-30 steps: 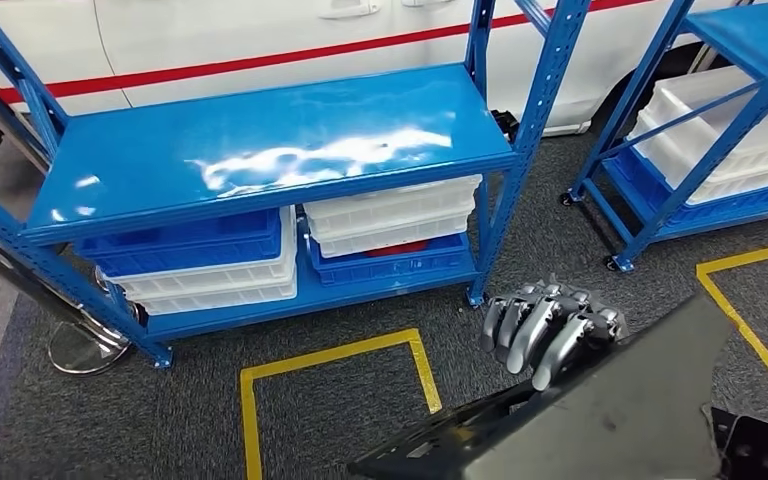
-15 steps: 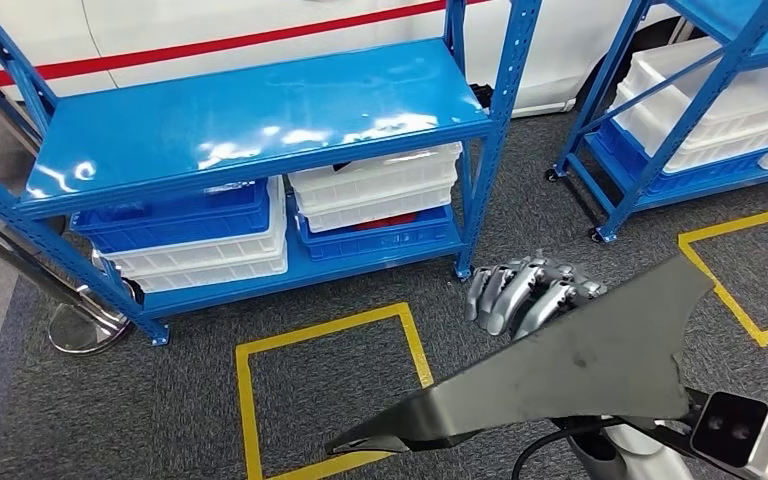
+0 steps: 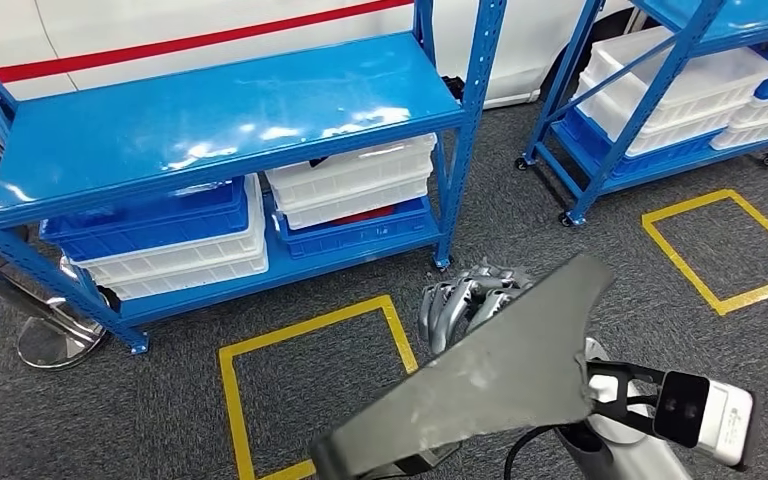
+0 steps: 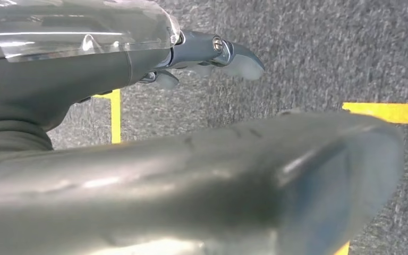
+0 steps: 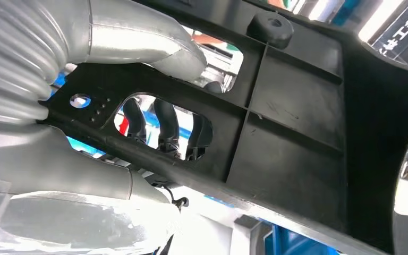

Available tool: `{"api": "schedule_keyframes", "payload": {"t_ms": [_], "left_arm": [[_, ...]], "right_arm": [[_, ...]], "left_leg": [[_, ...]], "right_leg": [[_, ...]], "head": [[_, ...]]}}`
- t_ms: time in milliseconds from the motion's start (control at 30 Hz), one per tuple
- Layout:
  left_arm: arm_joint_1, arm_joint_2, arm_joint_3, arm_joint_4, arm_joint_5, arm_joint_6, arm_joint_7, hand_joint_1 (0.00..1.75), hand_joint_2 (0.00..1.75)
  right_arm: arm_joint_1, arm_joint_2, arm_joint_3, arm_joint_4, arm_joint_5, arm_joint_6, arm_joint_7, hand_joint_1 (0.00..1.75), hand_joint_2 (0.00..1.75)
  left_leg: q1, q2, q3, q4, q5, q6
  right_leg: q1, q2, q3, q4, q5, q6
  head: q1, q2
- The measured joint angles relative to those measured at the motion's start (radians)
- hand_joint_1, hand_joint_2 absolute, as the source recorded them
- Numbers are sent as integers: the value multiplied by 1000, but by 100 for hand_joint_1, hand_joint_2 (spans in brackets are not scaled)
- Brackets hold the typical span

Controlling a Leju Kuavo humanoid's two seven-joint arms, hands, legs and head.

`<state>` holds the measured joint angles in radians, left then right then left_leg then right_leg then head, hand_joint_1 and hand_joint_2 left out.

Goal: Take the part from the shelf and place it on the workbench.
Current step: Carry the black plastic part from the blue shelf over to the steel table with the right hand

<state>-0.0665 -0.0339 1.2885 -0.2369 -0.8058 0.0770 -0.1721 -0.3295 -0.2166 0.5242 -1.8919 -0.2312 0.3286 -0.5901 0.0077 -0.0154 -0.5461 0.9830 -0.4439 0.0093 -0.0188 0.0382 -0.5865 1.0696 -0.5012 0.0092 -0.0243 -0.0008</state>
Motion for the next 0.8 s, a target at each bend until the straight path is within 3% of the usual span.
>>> {"api": "schedule_keyframes", "payload": {"t_ms": [100, 133, 167, 233, 300, 367, 433, 500, 567, 633, 667, 700, 733, 800], "left_arm": [[1, 0, 5, 0, 4, 13, 0, 0, 0], [2, -1, 7, 0, 5, 17, -2, 0, 0], [2, -2, 9, 0, 6, 23, -6, 0, 0], [1, -4, 11, 0, 4, 35, -19, 0, 0], [0, -6, 12, 0, -1, 45, -33, 0, 0], [-1, -6, 12, 0, -4, 51, -43, 0, 0], [-3, -6, 12, 0, -5, 54, -47, 0, 0], [-6, -7, 12, 0, -5, 54, -49, 0, 0], [-4, -9, 14, 0, -2, 54, -54, 0, 0], [1, -9, 16, 0, 0, 52, -60, 0, 0], [3, -9, 18, 0, 0, 52, -62, 0, 0], [5, -9, 19, 0, 0, 53, -64, 0, 0], [6, -10, 21, 0, 0, 54, -65, 0, 0], [7, -10, 23, 0, 0, 56, -67, 0, 0]], "right_arm": [[-4, -8, 6, 32, -13, 27, -17, 127, 175], [-2, -10, 9, 45, -10, 34, -25, 127, 175], [1, -12, 12, 56, -3, 38, -34, 127, 175], [8, -14, 15, 74, 20, 38, -45, 127, 175], [18, -6, 22, 85, 53, 33, -45, 127, 175], [31, 13, 34, 91, 82, 27, -35, 127, 175], [44, 30, 46, 94, 94, 24, -28, 127, 175], [49, 38, 50, 94, 98, 22, -27, 127, 175], [55, 51, 53, 95, 108, 26, -26, 127, 175], [74, 65, 57, 97, 132, 31, -29, 127, 175], [87, 71, 60, 100, 146, 33, -34, 127, 175], [97, 76, 63, 104, 157, 34, -41, 127, 175], [103, 82, 65, 110, 165, 34, -50, 127, 175], [107, 94, 68, 124, 175, 36, -65, 127, 175]], "left_leg": [[-2, 30, -1, -3, 2, 9], [-4, 39, -2, -2, 1, 10], [-4, 49, -2, 0, -1, 10], [-5, 66, -2, 9, -7, 7], [-10, 80, -4, 21, -17, -2], [-15, 96, -7, 29, -23, -12], [-14, 109, -7, 32, -27, -21], [-9, 82, -19, 65, -57, -33], [-5, 41, -63, 170, -119, -41], [-3, 27, -113, 284, -162, -44], [-2, 24, -121, 300, -158, -44], [-1, 23, -112, 280, -135, -44], [1, 16, -85, 224, -99, -42], [6, -24, -26, 95, -47, -36]], "right_leg": [[0, -25, -90, 172, -79, 7], [-1, -27, -111, 212, -85, 9], [-3, -29, -117, 219, -74, 11], [-4, -45, -76, 131, -8, 10], [4, -85, -23, 18, 36, 0], [12, -103, -11, -21, 38, -13], [12, -82, -16, -26, 42, -24], [9, -64, -17, -31, 48, -35], [7, -45, -19, -32, 52, -42], [8, -23, -21, -32, 54, -44], [8, -12, -22, -32, 54, -44], [7, 0, -22, -31, 55, -44], [7, 13, -21, -30, 55, -42], [7, 36, -23, -28, 58, -37]], "head": [[1, 0], [1, 0], [1, 0], [1, 0], [1, 0], [0, 0], [-1, 0], [0, 0], [-1, 0], [-1, 0], [-1, 0], [-1, 0], [-1, 0], [-1, 0]]}}
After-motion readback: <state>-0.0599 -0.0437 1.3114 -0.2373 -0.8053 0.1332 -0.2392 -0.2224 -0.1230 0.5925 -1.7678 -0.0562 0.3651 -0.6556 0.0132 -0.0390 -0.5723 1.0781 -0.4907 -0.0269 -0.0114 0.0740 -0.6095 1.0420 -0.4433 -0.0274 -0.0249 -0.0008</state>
